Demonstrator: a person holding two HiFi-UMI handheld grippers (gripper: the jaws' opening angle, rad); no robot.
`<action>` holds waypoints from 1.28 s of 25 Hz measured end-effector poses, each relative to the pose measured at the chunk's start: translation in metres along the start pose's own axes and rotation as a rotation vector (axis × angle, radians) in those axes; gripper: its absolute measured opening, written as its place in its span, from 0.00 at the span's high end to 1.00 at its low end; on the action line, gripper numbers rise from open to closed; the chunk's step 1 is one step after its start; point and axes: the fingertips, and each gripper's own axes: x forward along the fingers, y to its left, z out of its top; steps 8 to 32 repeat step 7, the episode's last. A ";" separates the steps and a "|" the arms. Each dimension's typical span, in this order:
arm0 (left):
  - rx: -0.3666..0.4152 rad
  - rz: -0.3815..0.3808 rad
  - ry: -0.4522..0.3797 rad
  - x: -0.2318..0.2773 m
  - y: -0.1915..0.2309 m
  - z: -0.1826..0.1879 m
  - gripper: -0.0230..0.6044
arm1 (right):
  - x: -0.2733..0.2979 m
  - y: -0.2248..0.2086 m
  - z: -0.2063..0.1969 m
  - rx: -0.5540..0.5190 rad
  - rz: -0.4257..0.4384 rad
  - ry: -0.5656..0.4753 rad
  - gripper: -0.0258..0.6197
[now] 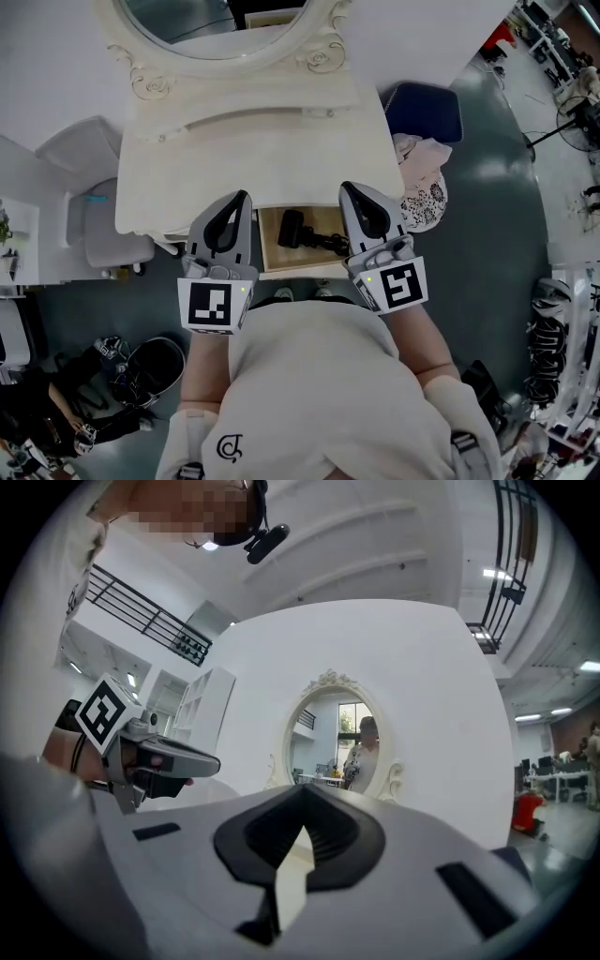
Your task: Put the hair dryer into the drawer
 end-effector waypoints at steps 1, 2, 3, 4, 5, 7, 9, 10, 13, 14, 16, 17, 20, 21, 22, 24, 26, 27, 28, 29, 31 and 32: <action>-0.001 0.002 0.004 0.000 0.000 -0.002 0.94 | 0.000 0.000 -0.001 0.004 0.000 0.004 0.96; -0.003 0.004 0.006 0.001 0.000 -0.003 0.94 | -0.001 0.000 -0.002 0.007 -0.001 0.008 0.96; -0.007 0.004 0.005 0.001 0.000 -0.003 0.94 | -0.001 -0.001 -0.003 0.009 -0.002 0.011 0.96; -0.012 0.003 0.003 0.002 0.000 -0.002 0.94 | -0.001 -0.002 -0.004 0.011 -0.002 0.014 0.96; -0.018 0.001 -0.001 0.003 0.000 -0.002 0.94 | -0.001 -0.003 -0.005 0.012 -0.003 0.017 0.96; -0.029 -0.005 -0.009 0.005 -0.002 -0.001 0.94 | -0.002 -0.005 -0.007 0.015 -0.003 0.022 0.96; -0.029 -0.005 -0.009 0.005 -0.002 -0.001 0.94 | -0.002 -0.005 -0.007 0.015 -0.003 0.022 0.96; -0.029 -0.005 -0.009 0.005 -0.002 -0.001 0.94 | -0.002 -0.005 -0.007 0.015 -0.003 0.022 0.96; -0.029 -0.005 -0.009 0.005 -0.002 -0.001 0.94 | -0.002 -0.005 -0.007 0.015 -0.003 0.022 0.96; -0.029 -0.005 -0.009 0.005 -0.002 -0.001 0.94 | -0.002 -0.005 -0.007 0.015 -0.003 0.022 0.96; -0.029 -0.005 -0.009 0.005 -0.002 -0.001 0.94 | -0.002 -0.005 -0.007 0.015 -0.003 0.022 0.96; -0.029 -0.005 -0.009 0.005 -0.002 -0.001 0.94 | -0.002 -0.005 -0.007 0.015 -0.003 0.022 0.96; -0.029 -0.005 -0.009 0.005 -0.002 -0.001 0.94 | -0.002 -0.005 -0.007 0.015 -0.003 0.022 0.96; -0.029 -0.005 -0.009 0.005 -0.002 -0.001 0.94 | -0.002 -0.005 -0.007 0.015 -0.003 0.022 0.96; -0.029 -0.005 -0.009 0.005 -0.002 -0.001 0.94 | -0.002 -0.005 -0.007 0.015 -0.003 0.022 0.96; -0.029 -0.005 -0.009 0.005 -0.002 -0.001 0.94 | -0.002 -0.005 -0.007 0.015 -0.003 0.022 0.96; -0.029 -0.005 -0.009 0.005 -0.002 -0.001 0.94 | -0.002 -0.005 -0.007 0.015 -0.003 0.022 0.96; -0.029 -0.005 -0.009 0.005 -0.002 -0.001 0.94 | -0.002 -0.005 -0.007 0.015 -0.003 0.022 0.96; -0.029 -0.005 -0.009 0.005 -0.002 -0.001 0.94 | -0.002 -0.005 -0.007 0.015 -0.003 0.022 0.96; -0.029 -0.005 -0.009 0.005 -0.002 -0.001 0.94 | -0.002 -0.005 -0.007 0.015 -0.003 0.022 0.96; -0.029 -0.005 -0.009 0.005 -0.002 -0.001 0.94 | -0.002 -0.005 -0.007 0.015 -0.003 0.022 0.96; -0.029 -0.005 -0.009 0.005 -0.002 -0.001 0.94 | -0.002 -0.005 -0.007 0.015 -0.003 0.022 0.96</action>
